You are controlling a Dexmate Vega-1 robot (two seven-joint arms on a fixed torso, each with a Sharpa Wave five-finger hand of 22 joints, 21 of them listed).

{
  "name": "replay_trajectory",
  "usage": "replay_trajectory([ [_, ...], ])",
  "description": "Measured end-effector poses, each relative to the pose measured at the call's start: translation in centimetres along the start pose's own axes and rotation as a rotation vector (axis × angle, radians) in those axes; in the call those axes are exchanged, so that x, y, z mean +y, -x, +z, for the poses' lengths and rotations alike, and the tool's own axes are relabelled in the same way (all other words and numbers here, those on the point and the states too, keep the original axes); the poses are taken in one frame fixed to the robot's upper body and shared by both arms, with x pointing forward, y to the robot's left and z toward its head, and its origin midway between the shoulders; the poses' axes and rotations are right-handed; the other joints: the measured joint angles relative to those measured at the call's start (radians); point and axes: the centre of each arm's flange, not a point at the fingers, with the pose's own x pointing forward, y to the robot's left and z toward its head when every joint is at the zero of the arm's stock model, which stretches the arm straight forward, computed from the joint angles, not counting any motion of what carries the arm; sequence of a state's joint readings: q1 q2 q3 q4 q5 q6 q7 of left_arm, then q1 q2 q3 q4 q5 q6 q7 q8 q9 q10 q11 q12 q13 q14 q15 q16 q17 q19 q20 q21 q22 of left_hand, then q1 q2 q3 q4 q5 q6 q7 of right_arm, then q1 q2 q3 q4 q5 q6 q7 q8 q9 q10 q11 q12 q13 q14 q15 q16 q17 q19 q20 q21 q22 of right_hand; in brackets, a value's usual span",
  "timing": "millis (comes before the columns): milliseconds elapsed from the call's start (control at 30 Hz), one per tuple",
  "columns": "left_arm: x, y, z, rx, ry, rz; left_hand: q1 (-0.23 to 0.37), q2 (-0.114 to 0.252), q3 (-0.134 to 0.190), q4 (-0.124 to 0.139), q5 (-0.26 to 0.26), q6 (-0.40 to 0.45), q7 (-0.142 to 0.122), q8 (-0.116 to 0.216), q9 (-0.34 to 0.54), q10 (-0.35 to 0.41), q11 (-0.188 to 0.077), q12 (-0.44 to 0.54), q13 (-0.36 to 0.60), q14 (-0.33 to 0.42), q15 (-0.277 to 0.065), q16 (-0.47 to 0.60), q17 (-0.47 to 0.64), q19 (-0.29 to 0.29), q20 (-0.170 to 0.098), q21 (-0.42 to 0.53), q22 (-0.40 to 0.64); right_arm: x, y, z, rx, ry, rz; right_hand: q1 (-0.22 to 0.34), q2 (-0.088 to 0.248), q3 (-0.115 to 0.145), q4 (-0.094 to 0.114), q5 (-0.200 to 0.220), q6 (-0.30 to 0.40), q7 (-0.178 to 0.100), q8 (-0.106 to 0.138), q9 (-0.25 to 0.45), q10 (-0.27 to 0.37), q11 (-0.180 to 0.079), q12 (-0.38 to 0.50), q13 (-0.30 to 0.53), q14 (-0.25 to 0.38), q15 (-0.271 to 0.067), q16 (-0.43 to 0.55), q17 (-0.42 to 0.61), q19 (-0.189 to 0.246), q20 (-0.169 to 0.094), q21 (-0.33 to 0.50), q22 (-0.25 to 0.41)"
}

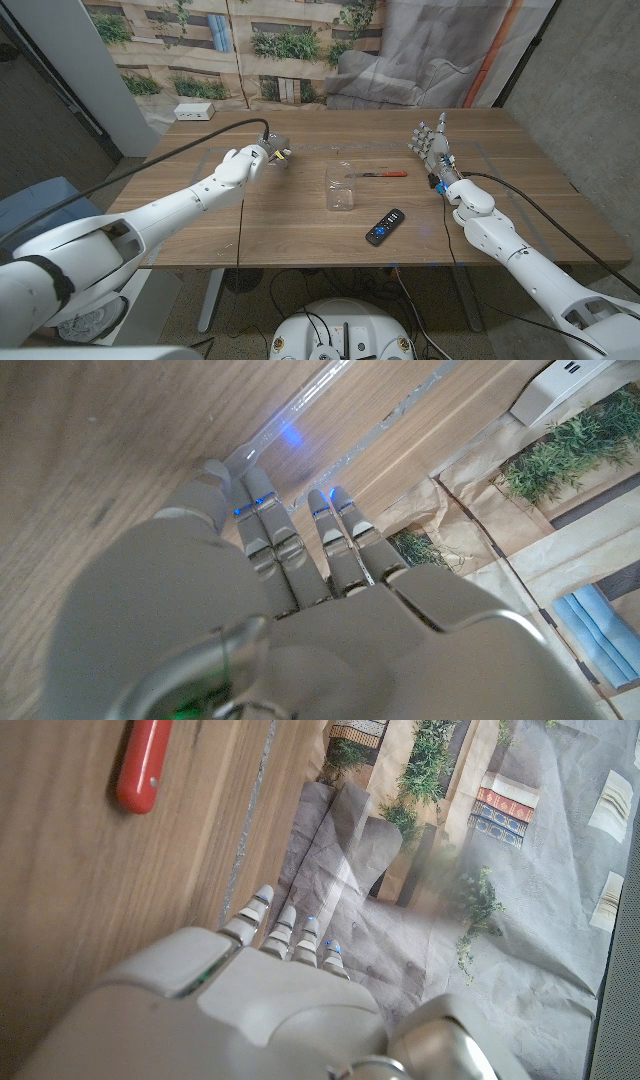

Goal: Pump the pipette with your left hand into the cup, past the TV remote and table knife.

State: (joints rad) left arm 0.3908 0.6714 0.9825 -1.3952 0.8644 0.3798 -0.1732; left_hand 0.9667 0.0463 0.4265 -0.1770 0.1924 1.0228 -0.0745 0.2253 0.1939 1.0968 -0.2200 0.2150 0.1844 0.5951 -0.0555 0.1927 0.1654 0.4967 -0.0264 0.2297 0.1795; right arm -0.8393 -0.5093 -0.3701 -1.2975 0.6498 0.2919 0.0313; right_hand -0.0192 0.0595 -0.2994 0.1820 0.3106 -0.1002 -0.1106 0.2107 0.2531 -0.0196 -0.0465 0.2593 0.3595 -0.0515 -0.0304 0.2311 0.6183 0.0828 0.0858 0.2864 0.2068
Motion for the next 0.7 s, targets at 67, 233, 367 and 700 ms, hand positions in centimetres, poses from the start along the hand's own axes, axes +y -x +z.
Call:
replay_trajectory([
  [67, 0.0, 0.0, -0.1, 0.001, 0.000, 0.003, 0.003, 0.003, 0.000, 0.000, 0.000, 0.000, 0.000, 0.000, 0.000, 0.000, 0.000, 0.000, 0.000, 0.000, 0.000, 0.000, 0.000, 0.002, 0.002, 0.000, 0.000, 0.0, 0.0, 0.0, 0.000, 0.000, 0.000, 0.000, 0.000, 0.000, 0.000, 0.000, 0.000, 0.000, 0.000, 0.000, 0.000, 0.000, 0.000, 0.000, 0.000, 0.000, 0.000, 0.000, 0.000, 0.000, 0.000, 0.000],
  [233, 0.0, 0.3, -0.2, 0.001, 0.000, 0.013, 0.007, -0.001, 0.000, 0.000, 0.000, 0.007, -0.003, 0.000, 0.000, 0.002, -0.002, 0.000, 0.000, 0.009, -0.002, 0.000, 0.000, 0.004, 0.003, 0.004, 0.000, 0.0, 0.0, 0.0, 0.000, 0.000, 0.000, 0.000, 0.000, 0.000, 0.000, 0.000, 0.000, 0.000, 0.000, 0.000, 0.000, 0.000, 0.004, 0.000, 0.000, 0.000, 0.000, 0.000, 0.000, 0.000, 0.000, 0.000],
  [367, 0.1, 0.5, -0.4, 0.001, -0.002, 0.023, 0.011, 0.003, -0.004, -0.004, 0.000, 0.009, -0.002, 0.000, 0.000, 0.007, -0.003, 0.000, 0.000, 0.012, 0.002, 0.000, 0.000, 0.009, -0.002, 0.004, 0.000, 0.0, 0.0, 0.0, 0.000, 0.000, 0.000, 0.000, 0.000, 0.000, 0.000, 0.000, 0.000, 0.000, 0.000, 0.000, 0.000, 0.000, 0.004, 0.000, 0.000, 0.000, 0.000, 0.000, 0.000, 0.000, 0.000, 0.000],
  [700, 0.8, 1.2, -0.7, -0.004, -0.007, 0.041, 0.012, 0.004, -0.008, 0.000, 0.000, 0.011, 0.000, 0.000, 0.000, 0.009, -0.001, 0.000, 0.000, 0.018, -0.004, 0.000, 0.000, 0.009, -0.002, 0.004, 0.000, 0.0, 0.0, 0.0, 0.000, 0.000, 0.000, 0.000, 0.000, 0.000, 0.000, 0.000, 0.000, 0.000, 0.000, 0.000, 0.000, 0.000, 0.004, 0.000, 0.000, 0.000, 0.000, 0.000, 0.000, 0.000, 0.000, 0.000],
])
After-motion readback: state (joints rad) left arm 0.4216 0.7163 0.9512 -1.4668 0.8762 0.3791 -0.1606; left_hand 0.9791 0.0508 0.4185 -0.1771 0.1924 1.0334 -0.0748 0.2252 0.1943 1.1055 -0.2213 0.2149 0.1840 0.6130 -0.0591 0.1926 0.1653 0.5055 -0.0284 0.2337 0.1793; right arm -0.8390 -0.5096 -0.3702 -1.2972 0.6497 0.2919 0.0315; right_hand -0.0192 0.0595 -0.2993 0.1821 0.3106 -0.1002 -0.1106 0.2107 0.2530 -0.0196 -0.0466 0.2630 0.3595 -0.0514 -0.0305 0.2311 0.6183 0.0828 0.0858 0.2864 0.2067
